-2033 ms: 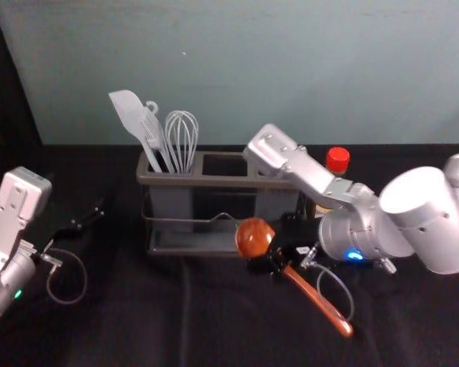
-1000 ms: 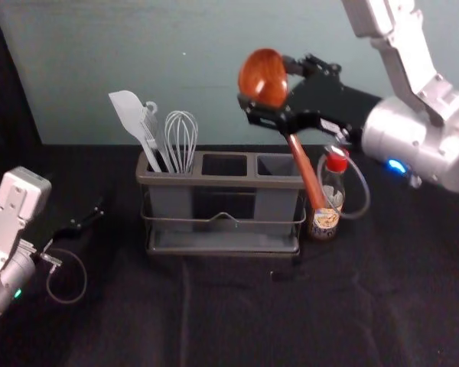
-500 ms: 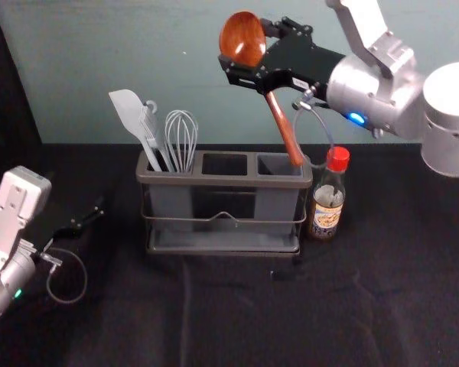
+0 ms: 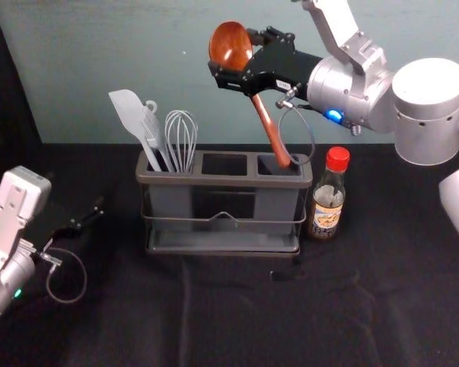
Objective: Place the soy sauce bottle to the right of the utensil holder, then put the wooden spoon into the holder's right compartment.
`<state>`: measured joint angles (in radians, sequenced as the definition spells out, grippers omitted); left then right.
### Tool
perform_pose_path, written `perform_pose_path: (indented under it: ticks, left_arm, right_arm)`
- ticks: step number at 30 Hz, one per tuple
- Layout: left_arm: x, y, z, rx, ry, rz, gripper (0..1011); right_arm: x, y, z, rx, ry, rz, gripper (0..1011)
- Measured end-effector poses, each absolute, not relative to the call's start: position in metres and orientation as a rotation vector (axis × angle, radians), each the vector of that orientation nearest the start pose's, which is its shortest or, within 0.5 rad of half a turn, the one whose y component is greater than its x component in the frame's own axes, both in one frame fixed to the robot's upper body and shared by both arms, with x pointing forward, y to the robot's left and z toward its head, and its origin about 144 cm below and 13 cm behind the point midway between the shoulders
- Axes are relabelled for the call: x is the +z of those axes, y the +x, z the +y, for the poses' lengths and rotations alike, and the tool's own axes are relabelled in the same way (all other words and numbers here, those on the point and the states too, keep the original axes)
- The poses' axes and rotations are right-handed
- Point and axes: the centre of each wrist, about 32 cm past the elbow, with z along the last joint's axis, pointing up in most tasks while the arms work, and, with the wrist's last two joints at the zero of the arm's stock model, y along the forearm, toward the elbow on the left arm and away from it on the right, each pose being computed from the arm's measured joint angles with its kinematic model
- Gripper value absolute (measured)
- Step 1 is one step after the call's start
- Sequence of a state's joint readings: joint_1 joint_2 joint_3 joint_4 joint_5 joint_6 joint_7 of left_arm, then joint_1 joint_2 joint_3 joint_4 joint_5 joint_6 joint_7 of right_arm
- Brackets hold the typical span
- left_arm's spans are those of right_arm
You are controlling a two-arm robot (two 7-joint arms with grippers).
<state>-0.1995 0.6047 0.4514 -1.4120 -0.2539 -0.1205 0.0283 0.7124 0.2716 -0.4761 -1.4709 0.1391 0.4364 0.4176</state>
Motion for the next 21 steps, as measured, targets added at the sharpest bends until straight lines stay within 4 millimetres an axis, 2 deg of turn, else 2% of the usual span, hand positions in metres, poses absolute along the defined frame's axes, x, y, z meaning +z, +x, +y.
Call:
perform_pose_path:
  ticks: [12, 15, 21]
  left_arm:
    - [1.140, 0.489, 0.310, 1.248, 0.304, -0.285, 1011]
    - [1.140, 0.489, 0.310, 1.248, 0.304, -0.285, 1011]
    - [1.140, 0.489, 0.310, 1.248, 0.304, -0.285, 1011]
  right_arm:
    - [1.349, 0.584, -0.176, -0.830, -0.346, -0.273, 836]
    - [1.354, 0.578, -0.180, -0.820, -0.375, -0.282, 836]
    - [1.365, 0.553, -0.194, -0.815, -0.416, -0.305, 835]
